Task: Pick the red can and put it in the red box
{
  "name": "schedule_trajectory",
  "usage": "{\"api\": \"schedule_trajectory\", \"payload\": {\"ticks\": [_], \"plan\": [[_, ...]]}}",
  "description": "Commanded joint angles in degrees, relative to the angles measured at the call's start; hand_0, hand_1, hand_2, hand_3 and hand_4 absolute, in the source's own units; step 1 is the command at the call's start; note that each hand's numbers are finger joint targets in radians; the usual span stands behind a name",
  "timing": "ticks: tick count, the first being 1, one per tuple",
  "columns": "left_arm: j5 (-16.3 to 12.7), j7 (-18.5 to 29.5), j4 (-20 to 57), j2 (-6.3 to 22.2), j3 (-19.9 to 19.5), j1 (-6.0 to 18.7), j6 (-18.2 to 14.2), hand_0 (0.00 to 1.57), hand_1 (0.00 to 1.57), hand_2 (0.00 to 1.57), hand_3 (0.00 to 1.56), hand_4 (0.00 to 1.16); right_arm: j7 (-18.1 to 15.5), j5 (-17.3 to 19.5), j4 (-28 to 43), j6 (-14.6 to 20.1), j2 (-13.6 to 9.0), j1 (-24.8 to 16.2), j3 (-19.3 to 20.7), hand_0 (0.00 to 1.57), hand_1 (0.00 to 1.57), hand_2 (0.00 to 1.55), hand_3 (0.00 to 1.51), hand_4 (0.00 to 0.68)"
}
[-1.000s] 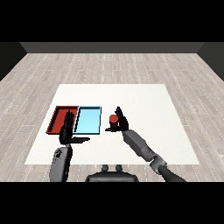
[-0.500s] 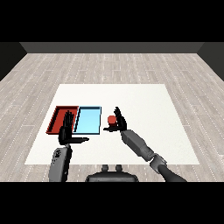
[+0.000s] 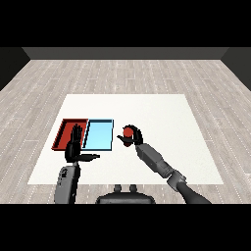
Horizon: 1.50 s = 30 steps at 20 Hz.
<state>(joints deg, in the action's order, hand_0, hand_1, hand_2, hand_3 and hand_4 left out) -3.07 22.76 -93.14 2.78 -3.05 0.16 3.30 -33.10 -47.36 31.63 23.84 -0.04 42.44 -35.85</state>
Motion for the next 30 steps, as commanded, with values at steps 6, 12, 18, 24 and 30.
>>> {"api": "schedule_trajectory", "payload": {"ticks": [6,12,18,24,30], "plan": [[1.3,-0.6,-1.3,-1.1,1.1,-0.5,-1.6,0.00,0.00,0.00,0.00,0.00,1.7,-2.3,-2.3,3.1,0.0,1.0,-3.2,1.57,1.57,1.49,1.43,0.575],[1.5,2.6,2.7,-0.1,-0.1,1.1,-0.8,0.00,0.00,0.00,0.00,0.00,2.1,0.1,-5.9,0.8,0.0,5.0,1.4,1.57,1.57,1.49,1.43,0.582],[4.5,1.4,0.1,-2.4,2.9,-0.1,-3.6,0.00,0.00,0.00,0.00,0.00,1.7,6.7,2.9,5.2,0.0,0.0,4.3,1.57,1.57,1.48,1.41,0.590],[3.7,2.4,2.2,-1.4,2.4,1.2,-1.9,0.00,0.00,0.00,0.00,0.00,8.4,11.7,17.3,9.8,-4.9,-0.7,3.6,1.57,1.57,1.47,1.40,0.601],[4.1,-0.9,0.5,-2.7,6.4,1.2,-1.2,0.00,0.00,0.00,0.00,0.00,14.4,15.9,31.9,15.6,-10.7,-3.6,3.5,1.57,1.57,1.47,1.40,0.612]]}}
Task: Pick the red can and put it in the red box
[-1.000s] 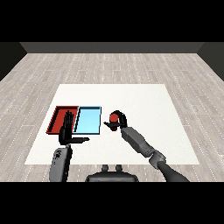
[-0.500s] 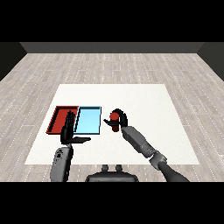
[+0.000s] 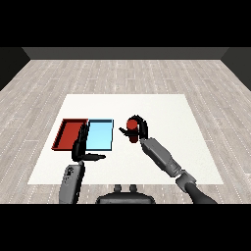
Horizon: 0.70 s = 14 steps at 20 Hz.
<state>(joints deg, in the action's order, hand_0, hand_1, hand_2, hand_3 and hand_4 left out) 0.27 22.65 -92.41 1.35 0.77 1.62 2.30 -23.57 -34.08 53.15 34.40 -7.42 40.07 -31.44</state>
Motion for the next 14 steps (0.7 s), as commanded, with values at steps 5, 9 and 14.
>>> {"api": "schedule_trajectory", "payload": {"ticks": [5,9,14], "plan": [[-1.5,-3.8,-2.3,-1.1,2.9,0.7,1.8,0.00,0.00,0.00,0.00,0.00,6.9,7.3,21.4,5.7,-5.5,-7.1,-0.1,1.53,1.53,1.46,1.40,0.601],[-2.7,-5.4,-3.1,-0.8,5.0,0.4,4.7,0.00,0.00,0.00,0.00,0.00,8.8,11.2,25.6,7.5,-4.4,-10.3,-0.6,1.53,1.53,1.46,1.40,0.601],[-0.4,-9.5,-0.8,-1.3,8.8,5.3,2.4,0.00,0.00,0.00,0.00,0.00,9.8,13.9,33.7,5.5,-7.1,-12.2,0.7,1.57,1.57,1.46,1.40,0.624]]}}
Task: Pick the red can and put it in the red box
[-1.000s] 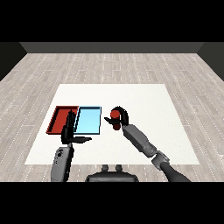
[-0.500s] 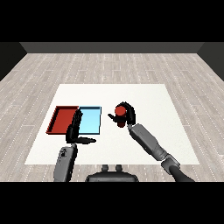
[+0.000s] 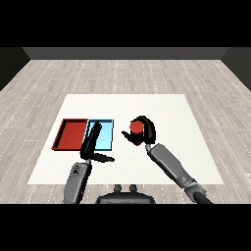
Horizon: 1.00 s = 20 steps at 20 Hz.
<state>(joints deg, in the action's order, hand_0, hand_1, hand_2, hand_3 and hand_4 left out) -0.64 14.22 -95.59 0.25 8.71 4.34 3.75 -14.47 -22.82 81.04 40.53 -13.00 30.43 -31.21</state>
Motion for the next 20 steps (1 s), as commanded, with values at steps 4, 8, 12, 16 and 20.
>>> {"api": "schedule_trajectory", "payload": {"ticks": [4,8,12,16,20], "plan": [[-1.1,-8.7,-4.5,-0.2,7.5,2.5,-4.9,0.00,0.00,0.00,0.00,0.00,3.7,4.8,6.9,-2.1,-0.9,-0.5,3.5,1.57,1.57,1.47,1.42,0.650],[-2.2,-3.3,1.3,-0.2,11.8,2.6,-6.2,0.00,0.00,0.00,0.00,0.00,4.4,7.9,12.4,-2.4,0.6,-4.4,2.6,1.57,1.57,1.48,1.42,0.655],[-4.7,-5.7,7.8,-0.2,15.4,10.5,-12.6,0.00,0.00,0.00,0.00,0.00,-1.0,9.0,4.2,-6.8,4.5,-3.6,5.7,1.57,1.57,1.48,1.42,0.647],[-4.9,-5.1,8.6,-0.2,16.7,8.6,-11.4,0.00,0.00,0.00,0.00,0.00,4.2,12.8,13.0,-6.2,4.0,-7.3,5.6,1.57,1.57,1.48,1.42,0.657],[-8.6,-7.5,12.0,-0.2,19.8,13.5,-15.9,0.00,0.00,0.00,0.00,0.00,4.9,15.5,11.9,-7.5,6.3,-6.9,6.2,1.57,1.57,1.48,1.41,0.648]]}}
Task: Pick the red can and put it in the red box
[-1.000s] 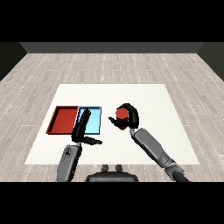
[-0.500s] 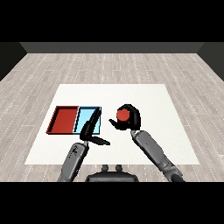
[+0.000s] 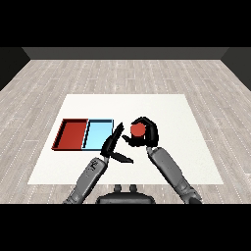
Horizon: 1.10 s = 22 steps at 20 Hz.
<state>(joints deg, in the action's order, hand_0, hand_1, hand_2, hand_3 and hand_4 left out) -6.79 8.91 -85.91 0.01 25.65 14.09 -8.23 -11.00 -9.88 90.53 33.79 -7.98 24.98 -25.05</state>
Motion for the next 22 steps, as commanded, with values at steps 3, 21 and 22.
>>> {"api": "schedule_trajectory", "payload": {"ticks": [3,21,22], "plan": [[-4.7,0.5,5.0,0.0,3.7,2.8,-2.9,0.00,0.00,0.00,0.00,0.00,3.9,3.8,1.3,-2.7,2.3,0.0,2.1,1.57,1.57,1.48,1.42,0.655],[-9.4,-2.4,3.9,0.0,4.1,6.9,-1.7,0.00,0.00,0.00,0.00,0.00,0.3,7.3,1.1,-4.1,8.0,-0.8,-1.5,1.57,1.57,1.48,1.40,0.644],[-11.1,3.3,8.7,0.0,5.0,7.4,-1.7,0.00,0.00,0.00,0.00,0.00,5.8,7.9,3.2,-2.1,8.0,1.2,-3.0,1.57,1.57,1.48,1.41,0.657]]}}
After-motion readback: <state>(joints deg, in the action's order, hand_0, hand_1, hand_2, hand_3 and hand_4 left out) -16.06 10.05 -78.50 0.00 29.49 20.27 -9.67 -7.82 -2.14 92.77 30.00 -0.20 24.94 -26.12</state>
